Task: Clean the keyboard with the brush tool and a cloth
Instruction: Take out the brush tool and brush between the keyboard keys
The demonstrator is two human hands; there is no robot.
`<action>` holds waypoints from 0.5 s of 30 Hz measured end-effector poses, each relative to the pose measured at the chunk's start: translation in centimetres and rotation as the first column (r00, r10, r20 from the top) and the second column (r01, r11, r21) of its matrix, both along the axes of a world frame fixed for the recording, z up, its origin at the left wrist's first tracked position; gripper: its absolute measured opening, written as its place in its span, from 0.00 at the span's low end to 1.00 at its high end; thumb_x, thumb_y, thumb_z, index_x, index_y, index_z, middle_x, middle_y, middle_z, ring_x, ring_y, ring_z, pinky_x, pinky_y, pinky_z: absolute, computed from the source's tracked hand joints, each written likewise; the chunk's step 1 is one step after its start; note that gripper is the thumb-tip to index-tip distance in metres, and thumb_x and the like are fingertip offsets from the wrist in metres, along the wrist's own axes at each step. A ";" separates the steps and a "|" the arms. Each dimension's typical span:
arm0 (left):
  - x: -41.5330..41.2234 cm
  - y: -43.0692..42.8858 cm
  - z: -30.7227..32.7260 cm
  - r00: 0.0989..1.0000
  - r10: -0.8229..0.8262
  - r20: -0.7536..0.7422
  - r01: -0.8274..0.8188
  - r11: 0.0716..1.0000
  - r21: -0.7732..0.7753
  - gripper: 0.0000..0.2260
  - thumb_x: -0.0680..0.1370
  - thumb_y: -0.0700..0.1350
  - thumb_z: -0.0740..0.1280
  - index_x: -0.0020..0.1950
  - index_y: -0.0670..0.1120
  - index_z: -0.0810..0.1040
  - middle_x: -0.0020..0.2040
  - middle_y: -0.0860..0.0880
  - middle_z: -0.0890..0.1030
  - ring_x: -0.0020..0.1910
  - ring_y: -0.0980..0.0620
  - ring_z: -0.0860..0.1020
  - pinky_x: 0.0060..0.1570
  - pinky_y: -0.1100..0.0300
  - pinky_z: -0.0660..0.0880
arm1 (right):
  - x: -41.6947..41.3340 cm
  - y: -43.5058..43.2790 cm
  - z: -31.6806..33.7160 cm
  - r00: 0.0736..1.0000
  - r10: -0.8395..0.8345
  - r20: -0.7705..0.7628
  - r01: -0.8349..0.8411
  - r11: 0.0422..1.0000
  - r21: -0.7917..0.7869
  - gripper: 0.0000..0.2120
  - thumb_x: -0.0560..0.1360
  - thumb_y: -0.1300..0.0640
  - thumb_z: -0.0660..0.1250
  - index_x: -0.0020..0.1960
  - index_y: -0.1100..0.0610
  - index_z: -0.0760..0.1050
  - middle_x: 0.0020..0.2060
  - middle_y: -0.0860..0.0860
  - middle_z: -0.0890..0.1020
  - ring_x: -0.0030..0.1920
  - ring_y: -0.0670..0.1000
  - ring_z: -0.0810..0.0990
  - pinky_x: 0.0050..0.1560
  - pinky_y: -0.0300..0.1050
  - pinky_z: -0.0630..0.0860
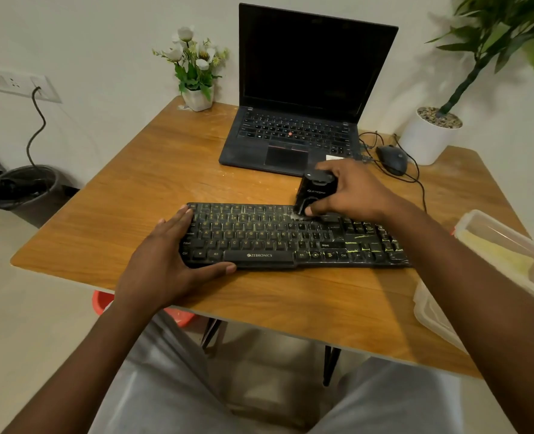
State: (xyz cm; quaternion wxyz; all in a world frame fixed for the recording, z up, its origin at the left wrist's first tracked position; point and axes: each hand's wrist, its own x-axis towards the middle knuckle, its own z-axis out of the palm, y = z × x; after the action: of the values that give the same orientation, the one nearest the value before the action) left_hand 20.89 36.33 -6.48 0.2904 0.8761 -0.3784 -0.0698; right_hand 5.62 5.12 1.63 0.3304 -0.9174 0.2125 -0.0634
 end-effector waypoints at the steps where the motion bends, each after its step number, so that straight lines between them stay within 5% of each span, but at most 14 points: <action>1: 0.0 0.0 0.0 1.000 0.000 0.004 0.000 1.000 0.001 0.60 0.60 0.77 0.73 0.85 0.50 0.60 0.85 0.52 0.60 0.84 0.46 0.58 0.81 0.50 0.56 | -0.6 -0.6 0.2 1.000 -0.011 -0.012 0.011 1.000 -0.010 0.20 0.67 0.60 0.85 0.53 0.49 0.81 0.49 0.47 0.87 0.50 0.47 0.86 0.50 0.51 0.84; 5: 0.0 0.0 0.0 1.000 -0.002 0.004 0.002 1.000 0.012 0.60 0.61 0.77 0.74 0.85 0.51 0.59 0.85 0.52 0.60 0.84 0.45 0.58 0.80 0.50 0.56 | -2.1 -2.3 0.6 0.997 -0.060 -0.040 0.058 0.997 -0.040 0.21 0.67 0.60 0.85 0.55 0.51 0.81 0.51 0.50 0.87 0.51 0.52 0.87 0.55 0.61 0.86; 9: 0.0 0.1 0.1 1.000 -0.001 -0.011 0.001 1.000 0.020 0.61 0.60 0.78 0.73 0.86 0.51 0.59 0.85 0.53 0.59 0.84 0.45 0.58 0.81 0.47 0.58 | -1.2 -1.4 0.7 0.999 -0.047 -0.023 0.046 0.998 -0.049 0.21 0.66 0.60 0.85 0.53 0.49 0.81 0.50 0.48 0.87 0.52 0.50 0.86 0.57 0.56 0.84; 11: 0.0 0.1 0.1 1.000 -0.001 -0.006 0.001 1.000 0.022 0.61 0.60 0.79 0.72 0.86 0.51 0.59 0.85 0.53 0.59 0.84 0.46 0.58 0.81 0.47 0.58 | 0.0 -0.2 0.5 1.000 -0.026 -0.016 0.025 0.999 -0.041 0.21 0.66 0.59 0.85 0.54 0.50 0.81 0.51 0.47 0.86 0.53 0.49 0.86 0.55 0.52 0.85; 15: -0.3 0.0 0.4 1.000 -0.006 0.008 0.006 1.000 0.012 0.61 0.61 0.77 0.73 0.86 0.49 0.59 0.85 0.52 0.60 0.83 0.48 0.59 0.81 0.52 0.55 | 2.5 2.0 -0.3 1.000 0.014 0.023 -0.014 1.000 0.000 0.20 0.67 0.59 0.85 0.55 0.53 0.81 0.49 0.50 0.87 0.46 0.53 0.89 0.45 0.61 0.88</action>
State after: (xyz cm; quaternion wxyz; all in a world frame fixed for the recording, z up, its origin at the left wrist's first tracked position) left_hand 20.62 36.30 -6.04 0.2835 0.8769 -0.3818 -0.0696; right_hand 8.15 7.07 1.32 0.3333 -0.9181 0.2020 -0.0719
